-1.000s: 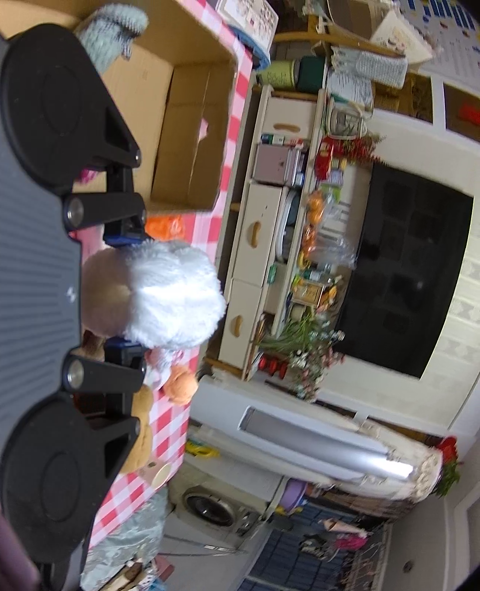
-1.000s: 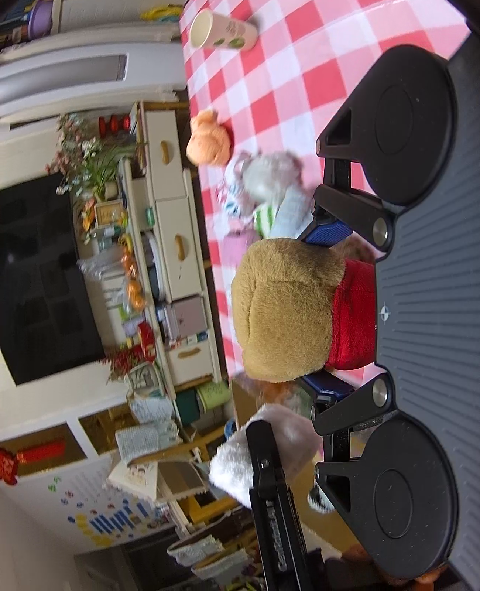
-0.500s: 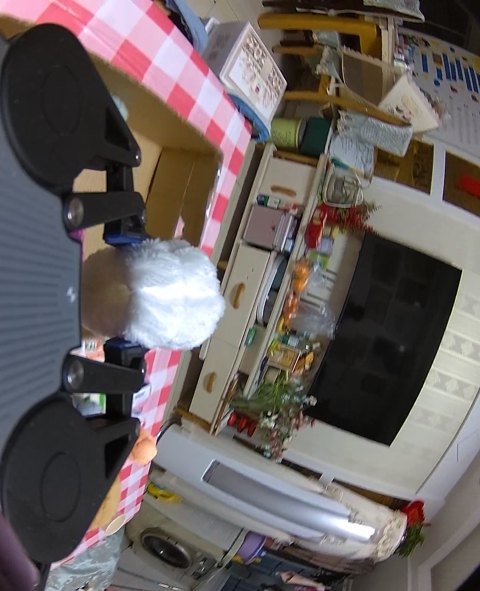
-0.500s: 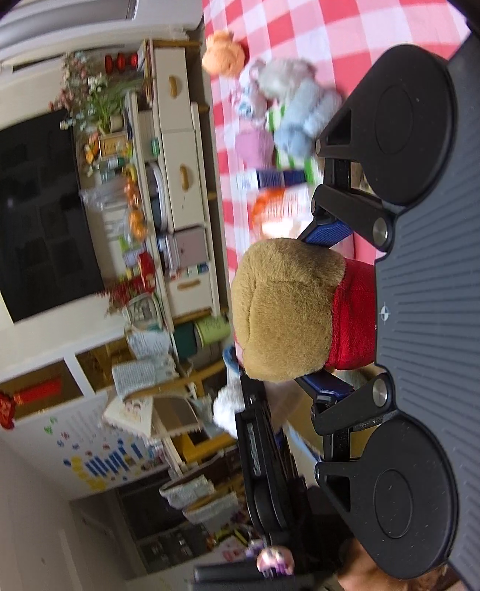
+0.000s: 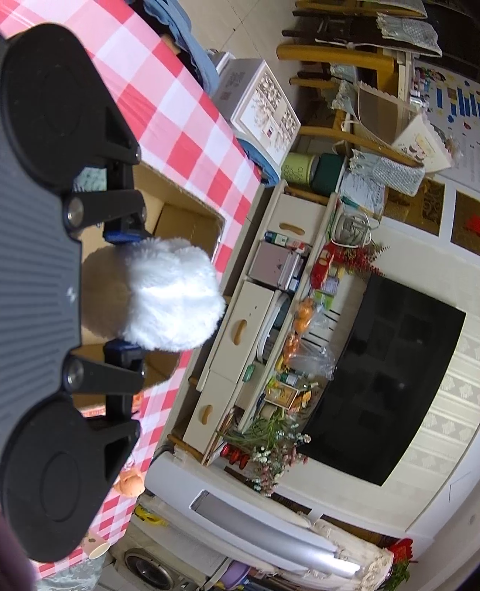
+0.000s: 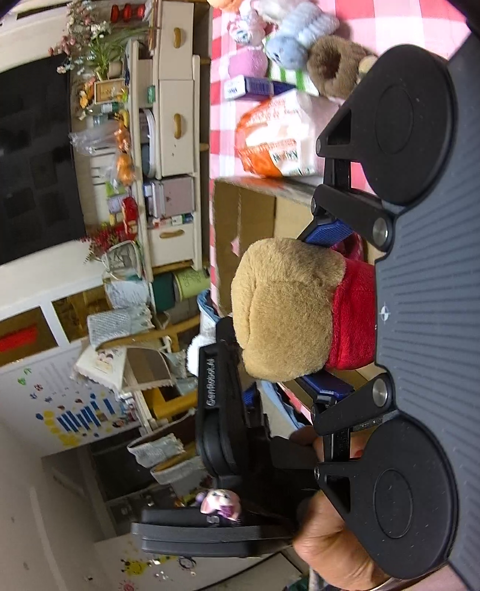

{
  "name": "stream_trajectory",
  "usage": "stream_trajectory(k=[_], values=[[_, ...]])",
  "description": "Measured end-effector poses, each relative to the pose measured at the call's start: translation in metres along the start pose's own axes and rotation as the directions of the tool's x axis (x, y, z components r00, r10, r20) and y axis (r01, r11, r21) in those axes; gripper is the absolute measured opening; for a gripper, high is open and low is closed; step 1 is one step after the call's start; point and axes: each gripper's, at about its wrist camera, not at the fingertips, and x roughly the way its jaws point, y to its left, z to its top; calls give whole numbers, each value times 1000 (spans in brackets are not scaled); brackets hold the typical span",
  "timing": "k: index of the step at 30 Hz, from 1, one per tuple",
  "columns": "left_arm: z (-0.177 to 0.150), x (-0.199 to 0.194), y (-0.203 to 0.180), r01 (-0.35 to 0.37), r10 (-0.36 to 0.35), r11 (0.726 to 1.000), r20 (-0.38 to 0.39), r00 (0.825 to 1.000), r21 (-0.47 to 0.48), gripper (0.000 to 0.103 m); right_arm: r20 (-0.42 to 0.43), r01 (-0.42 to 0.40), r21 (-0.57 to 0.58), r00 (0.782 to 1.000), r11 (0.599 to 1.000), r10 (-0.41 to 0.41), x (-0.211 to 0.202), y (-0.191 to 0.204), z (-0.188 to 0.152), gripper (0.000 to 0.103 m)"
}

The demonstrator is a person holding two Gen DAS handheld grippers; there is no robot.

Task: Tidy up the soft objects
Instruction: 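Lower the white plush into the box with the left tool while the right releases the bear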

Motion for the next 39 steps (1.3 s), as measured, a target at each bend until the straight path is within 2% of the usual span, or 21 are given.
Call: stream_trajectory(k=[11,13,18,23,29,39], values=[[1,2,13,-21,21,1000,-22,1000,3,47,-63,8,-22,998,1000,-9,3,1,-2,90],[0,3,12,-25,25,1000,-24,999,12,51,-70,10,-26,997,1000,-11,3,2,-1,92],[0,4,9,-43,44,999,-26,999,30,76,-63,9,-39,998,999,-11,1,3,-1,99],[1,2,7,-54,54,998,-7,999,28,88,-30,13,-55,999,998,-14,-6,1,0,100],[2,3,3,-58,58,998,1,998,28,93,1,30,-22,1000,999,-30,-17,-8,-4,100],[-1,7,-11,-51,51,997,-6,999,58,94,30,62,60,997,996,-64,-25,-21,-7,100]])
